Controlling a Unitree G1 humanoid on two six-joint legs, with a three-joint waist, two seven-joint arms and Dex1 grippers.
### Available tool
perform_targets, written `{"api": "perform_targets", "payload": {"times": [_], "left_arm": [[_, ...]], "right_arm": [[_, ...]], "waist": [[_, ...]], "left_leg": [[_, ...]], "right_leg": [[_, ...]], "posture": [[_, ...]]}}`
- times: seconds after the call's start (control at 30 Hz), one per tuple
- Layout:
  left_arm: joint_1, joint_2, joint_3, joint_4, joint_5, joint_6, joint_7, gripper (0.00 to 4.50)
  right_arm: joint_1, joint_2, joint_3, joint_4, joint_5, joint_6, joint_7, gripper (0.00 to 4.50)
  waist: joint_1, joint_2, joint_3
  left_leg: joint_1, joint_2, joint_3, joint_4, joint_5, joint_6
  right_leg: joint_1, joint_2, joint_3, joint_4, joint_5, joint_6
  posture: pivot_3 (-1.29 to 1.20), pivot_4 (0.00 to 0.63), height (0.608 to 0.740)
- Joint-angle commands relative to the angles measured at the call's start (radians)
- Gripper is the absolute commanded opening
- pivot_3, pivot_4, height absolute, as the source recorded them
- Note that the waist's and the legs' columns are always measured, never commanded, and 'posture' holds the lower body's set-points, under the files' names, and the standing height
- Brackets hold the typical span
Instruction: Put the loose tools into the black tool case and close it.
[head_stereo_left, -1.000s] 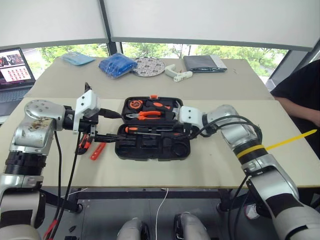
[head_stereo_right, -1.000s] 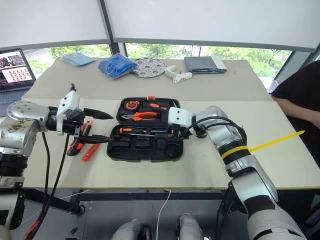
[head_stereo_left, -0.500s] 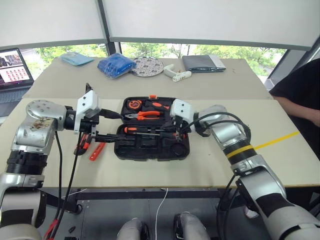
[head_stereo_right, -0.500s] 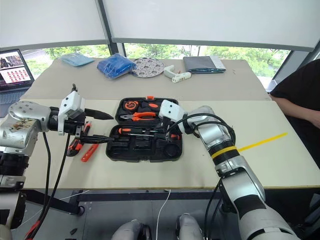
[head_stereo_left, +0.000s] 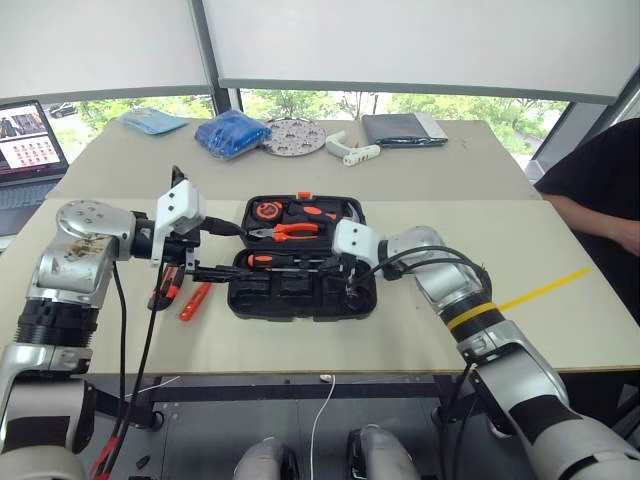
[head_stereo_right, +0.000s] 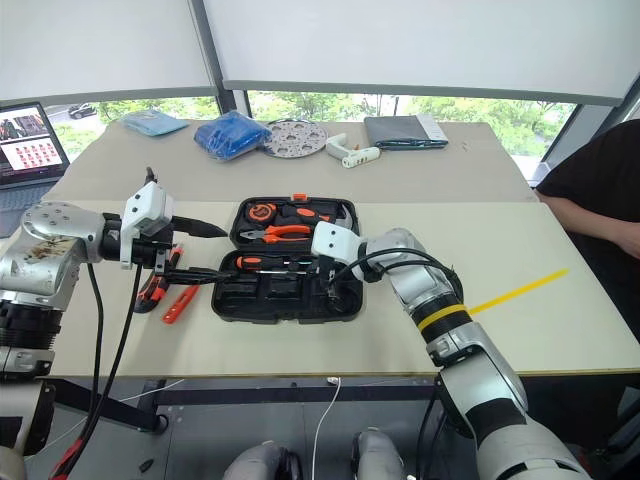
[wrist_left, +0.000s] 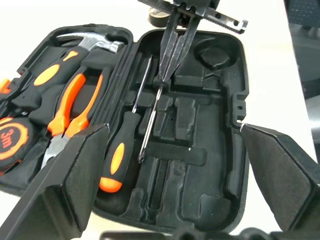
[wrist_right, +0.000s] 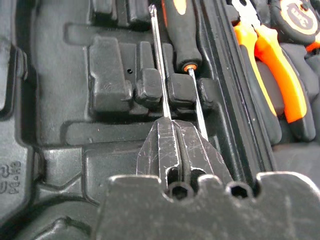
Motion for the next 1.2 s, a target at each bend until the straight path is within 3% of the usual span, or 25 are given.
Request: {"api": "perform_targets", "payload": {"times": [0.03, 0.23, 0.37, 0.43, 0.53, 0.7, 0.9, 0.93, 1.2], "left_arm": [[0.124, 0.032, 0.145, -0.118, -0.050, 0.120, 0.134, 4.50], [0.496, 0.034, 0.434, -0.352, -0.106, 0.284, 0.302, 4.50], [0.735, -0.012, 0.626, -0.460, -0.134, 0.346, 0.364, 4.50], [0.824, -0.032, 0.668, -0.512, -0.147, 0.362, 0.379, 4.50], [0.832, -0.033, 0.651, -0.562, -0.168, 0.396, 0.415, 4.50], [0.669, -0.003, 0.539, -0.610, -0.211, 0.563, 0.530, 4.50], [0.448, 0.017, 0.363, -0.553, -0.191, 0.724, 0.650, 4.50], [0.417, 0.014, 0.333, -0.537, -0.186, 0.736, 0.663, 4.50], [0.283, -0.041, 0.086, -0.382, -0.098, 0.674, 0.693, 4.50]], "right_arm": [[0.006, -0.052, -0.174, -0.317, 0.222, 0.287, 0.013, 1.10], [0.110, -0.160, -0.343, -0.703, 0.526, 0.613, 0.007, 3.17], [0.197, -0.251, -0.361, -0.829, 0.591, 0.630, 0.012, 4.45], [0.221, -0.264, -0.359, -0.846, 0.611, 0.632, -0.013, 4.45], [0.235, -0.266, -0.348, -0.854, 0.628, 0.628, -0.046, 4.45], [0.257, -0.272, -0.314, -0.867, 0.610, 0.589, -0.094, 4.45], [0.295, -0.285, -0.309, -0.900, 0.622, 0.569, -0.143, 4.45], [0.301, -0.284, -0.312, -0.908, 0.627, 0.570, -0.155, 4.45], [0.360, -0.289, -0.327, -0.975, 0.657, 0.580, -0.234, 4.45]], "waist": [[-0.001, 0.000, 0.000], [0.003, 0.000, 0.000], [0.005, -0.001, 0.000], [0.013, -0.001, 0.000], [0.030, -0.001, 0.000], [0.059, -0.002, 0.000], [0.052, -0.003, -0.001], [0.050, -0.003, -0.001], [0.040, -0.004, -0.001]], "left_leg": [[-0.001, 0.000, 0.000, 0.000, 0.000, 0.000], [-0.003, 0.001, -0.003, -0.006, -0.001, 0.000], [0.000, 0.000, -0.004, -0.009, -0.001, -0.001], [0.003, 0.000, -0.003, -0.010, -0.003, -0.004], [0.004, 0.000, -0.003, -0.012, -0.005, -0.012], [0.004, 0.000, -0.005, -0.012, -0.001, -0.017], [0.003, -0.001, -0.004, -0.014, -0.001, -0.014], [0.003, -0.001, -0.003, -0.015, 0.004, -0.007], [0.005, -0.001, -0.002, -0.018, 0.004, -0.006]], "right_leg": [[-0.001, 0.000, 0.000, 0.000, 0.000, 0.000], [-0.001, 0.001, -0.002, -0.004, 0.000, -0.001], [0.000, -0.001, -0.001, -0.008, -0.001, 0.000], [0.002, -0.002, -0.002, -0.008, -0.003, 0.003], [0.002, -0.007, -0.001, -0.008, -0.005, 0.005], [0.002, -0.010, -0.002, -0.008, -0.002, 0.001], [0.002, -0.001, -0.003, -0.008, 0.000, 0.000], [0.002, 0.000, -0.003, -0.008, 0.003, -0.005], [0.002, 0.001, -0.002, -0.009, 0.001, -0.005]], "posture": [[0.00, 0.150, 0.718], [0.00, 0.150, 0.718], [0.00, 0.150, 0.718], [0.00, 0.150, 0.718], [0.00, 0.150, 0.718], [0.00, 0.150, 0.718], [0.00, 0.150, 0.718], [0.00, 0.150, 0.718], [0.00, 0.150, 0.718]]}}
